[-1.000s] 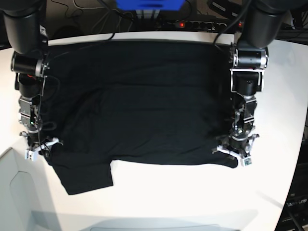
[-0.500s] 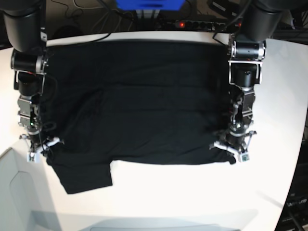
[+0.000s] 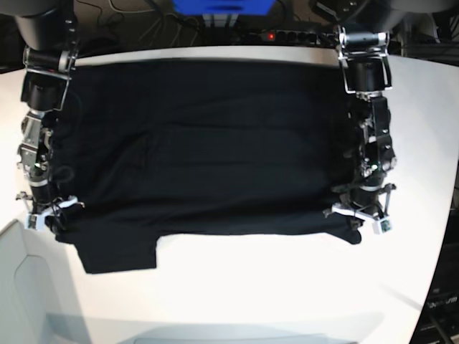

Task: Fold the T-shirt properly
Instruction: 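Lift the edges with both grippers and fold them toward the grippers' base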

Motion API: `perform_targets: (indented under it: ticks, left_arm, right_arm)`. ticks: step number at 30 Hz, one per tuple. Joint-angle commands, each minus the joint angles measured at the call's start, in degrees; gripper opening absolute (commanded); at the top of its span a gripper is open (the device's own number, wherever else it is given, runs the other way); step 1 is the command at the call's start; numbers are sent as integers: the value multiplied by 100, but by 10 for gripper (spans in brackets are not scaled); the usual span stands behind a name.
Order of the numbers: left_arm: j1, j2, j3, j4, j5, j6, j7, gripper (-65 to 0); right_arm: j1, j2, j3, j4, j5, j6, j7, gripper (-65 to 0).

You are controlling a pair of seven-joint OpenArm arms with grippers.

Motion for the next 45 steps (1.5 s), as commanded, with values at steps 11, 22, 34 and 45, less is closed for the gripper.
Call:
perform_targets:
  ticks: [11,22,34,45]
  left_arm:
    - [1147,203,-530,1835,-16,-43,12,-650]
    - [2421,898,-1268,3251,-16,-60,-5,-650]
    - [3072,986,-1497,3277,-16,-60,-23,-650]
    - [3010,977,-1848,2785,-16,-69,-23,-650]
  right_arm:
    - [-1193,-167,1015,2056,82,653,-336,-650]
    - [-2265,-642,1578,3031,82,1110,-327,-650]
    - [-2591,-642,1560,3014,82,1136,-327,-650]
    - [-2529,-606,1621,2812,65,1136,-336,-650]
